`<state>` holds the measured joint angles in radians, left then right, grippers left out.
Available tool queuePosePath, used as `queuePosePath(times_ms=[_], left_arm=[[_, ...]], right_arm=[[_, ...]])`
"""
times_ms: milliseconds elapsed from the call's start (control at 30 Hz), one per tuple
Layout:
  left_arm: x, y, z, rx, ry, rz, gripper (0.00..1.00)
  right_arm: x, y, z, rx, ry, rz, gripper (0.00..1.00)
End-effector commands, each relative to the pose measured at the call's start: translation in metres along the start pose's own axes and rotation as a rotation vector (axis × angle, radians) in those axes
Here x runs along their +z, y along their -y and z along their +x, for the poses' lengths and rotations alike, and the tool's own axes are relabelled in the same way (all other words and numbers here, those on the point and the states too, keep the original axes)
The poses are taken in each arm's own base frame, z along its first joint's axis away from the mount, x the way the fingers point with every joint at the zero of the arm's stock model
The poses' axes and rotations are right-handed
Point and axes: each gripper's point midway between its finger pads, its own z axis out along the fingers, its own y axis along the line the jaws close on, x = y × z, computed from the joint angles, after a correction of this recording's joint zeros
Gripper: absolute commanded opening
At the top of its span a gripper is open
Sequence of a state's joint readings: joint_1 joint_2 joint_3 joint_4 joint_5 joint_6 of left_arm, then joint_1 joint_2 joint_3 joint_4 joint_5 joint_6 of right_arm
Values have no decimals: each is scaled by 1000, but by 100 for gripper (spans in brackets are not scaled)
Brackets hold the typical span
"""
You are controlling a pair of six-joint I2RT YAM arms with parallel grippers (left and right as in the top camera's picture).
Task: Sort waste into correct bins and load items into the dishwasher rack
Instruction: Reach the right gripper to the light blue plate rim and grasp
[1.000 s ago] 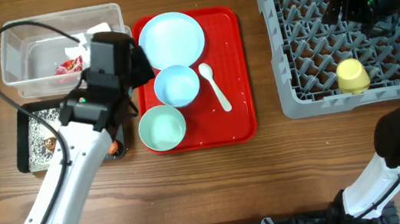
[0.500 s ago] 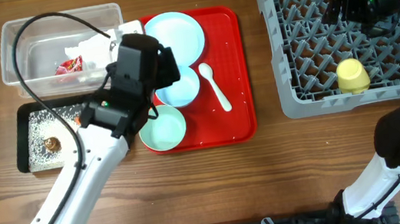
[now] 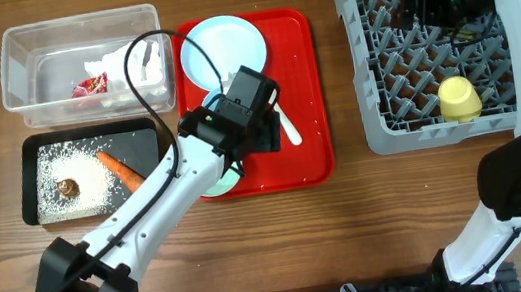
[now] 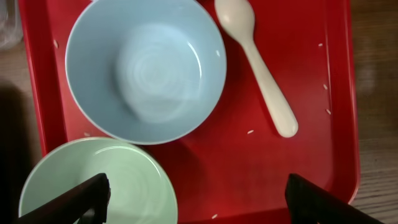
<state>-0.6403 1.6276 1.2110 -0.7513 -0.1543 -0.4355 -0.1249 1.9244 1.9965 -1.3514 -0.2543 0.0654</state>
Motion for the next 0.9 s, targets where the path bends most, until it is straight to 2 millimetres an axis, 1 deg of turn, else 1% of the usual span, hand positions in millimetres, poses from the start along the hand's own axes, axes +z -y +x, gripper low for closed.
queuePosePath(times_ms=[0, 67, 133, 200, 233, 267, 300, 367, 400, 433, 467, 500, 533, 567, 600, 667, 700, 733, 767, 800, 867], left_arm=[[-2, 0, 11, -196, -55, 2, 83], [-2, 3, 15, -201, -78, 21, 75], [-2, 3, 18, -225, -91, 18, 66], [-2, -1, 23, -222, -110, -1, 62], [0, -3, 27, -221, -122, -10, 62], [0, -7, 29, -238, -124, -30, 61], [0, -15, 27, -275, -107, -69, 61], [-3, -26, 19, -336, -88, -77, 61], [-7, -35, 15, -381, -78, -82, 61], [-13, -46, 9, -414, -61, -84, 61], [-25, -62, 1, -461, -30, -85, 61], [-35, -75, -7, -501, 4, -80, 61], [-43, -84, -12, -529, 33, -79, 61], [-59, -104, -22, -585, 88, -82, 62], [-68, -119, -27, -627, 122, -86, 62], [-78, -141, -31, -686, 155, -101, 66], [-78, -146, -30, -699, 154, -110, 68], [-76, -146, -29, -700, 147, -114, 70], [-73, -145, -28, -697, 138, -117, 73], [-70, -146, -27, -697, 128, -123, 76], [-64, -146, -26, -695, 113, -131, 79]], right_arm=[[-6, -17, -3, -47, 29, -27, 100], [-5, -22, -4, -61, 36, -31, 100], [-4, -27, -5, -75, 41, -36, 100], [-3, -32, -6, -88, 46, -40, 100], [-2, -36, -8, -96, 53, -44, 100], [-2, -40, -8, -103, 56, -47, 99], [-1, -46, -8, -119, 59, -52, 100], [2, -66, -6, -155, 57, -95, 100], [3, -79, -4, -178, 58, -118, 100], [6, -91, -4, -199, 61, -128, 100], [15, -114, -2, -232, 60, -149, 100], [23, -127, 0, -250, 56, -161, 99], [28, -135, 1, -257, 52, -168, 99], [47, -158, 8, -297, 26, -185, 98], [59, -170, 13, -317, 8, -193, 97], [93, -197, 21, -349, -19, -210, 95], [112, -208, 18, -354, -6, -216, 92], [129, -216, 10, -348, 24, -219, 88], [143, -219, 2, -333, 51, -213, 84], [164, -224, -12, -331, 95, -226, 79], [188, -226, -20, -271, 114, -241, 73]])
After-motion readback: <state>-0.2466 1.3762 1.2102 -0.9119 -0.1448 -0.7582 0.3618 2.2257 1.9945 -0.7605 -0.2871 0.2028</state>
